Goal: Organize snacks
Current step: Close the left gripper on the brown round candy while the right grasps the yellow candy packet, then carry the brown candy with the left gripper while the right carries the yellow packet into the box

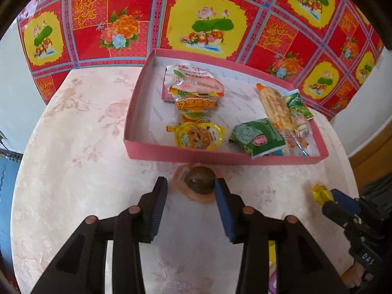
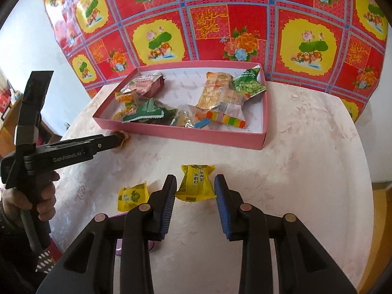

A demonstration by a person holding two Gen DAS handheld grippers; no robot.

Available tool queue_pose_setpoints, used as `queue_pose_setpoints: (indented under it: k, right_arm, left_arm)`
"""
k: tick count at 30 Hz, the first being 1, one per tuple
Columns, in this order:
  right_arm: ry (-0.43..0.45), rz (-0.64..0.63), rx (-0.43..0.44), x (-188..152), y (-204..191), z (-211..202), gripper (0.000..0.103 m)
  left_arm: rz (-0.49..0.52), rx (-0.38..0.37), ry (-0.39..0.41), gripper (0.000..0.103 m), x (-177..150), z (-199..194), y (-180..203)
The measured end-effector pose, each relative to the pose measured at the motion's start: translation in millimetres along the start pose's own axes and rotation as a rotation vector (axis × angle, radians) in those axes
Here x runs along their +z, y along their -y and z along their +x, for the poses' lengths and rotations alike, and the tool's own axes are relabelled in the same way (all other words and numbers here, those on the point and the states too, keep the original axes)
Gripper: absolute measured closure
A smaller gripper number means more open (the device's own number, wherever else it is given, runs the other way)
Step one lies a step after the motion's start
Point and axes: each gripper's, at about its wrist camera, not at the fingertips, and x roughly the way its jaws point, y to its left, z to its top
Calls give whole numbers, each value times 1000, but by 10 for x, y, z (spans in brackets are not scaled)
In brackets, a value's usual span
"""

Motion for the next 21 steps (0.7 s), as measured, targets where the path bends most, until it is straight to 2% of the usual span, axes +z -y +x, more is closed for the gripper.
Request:
queue_pose_setpoints:
  k: [9,11,16,21]
  right_arm:
    - [12,23,29,39,150,-1,70]
    - [17,25,34,47,158,-8,70]
    - [25,22,42,71,142,-17,70]
    - [38,20,43,107,132,-49,70]
  left_arm:
    - [44,81,10,59,21,50,159]
    - [50,89,10,62,25,52,181]
    - [58,70,17,67,3,15,202]
    - [92,53,27,68,-41,-72,261]
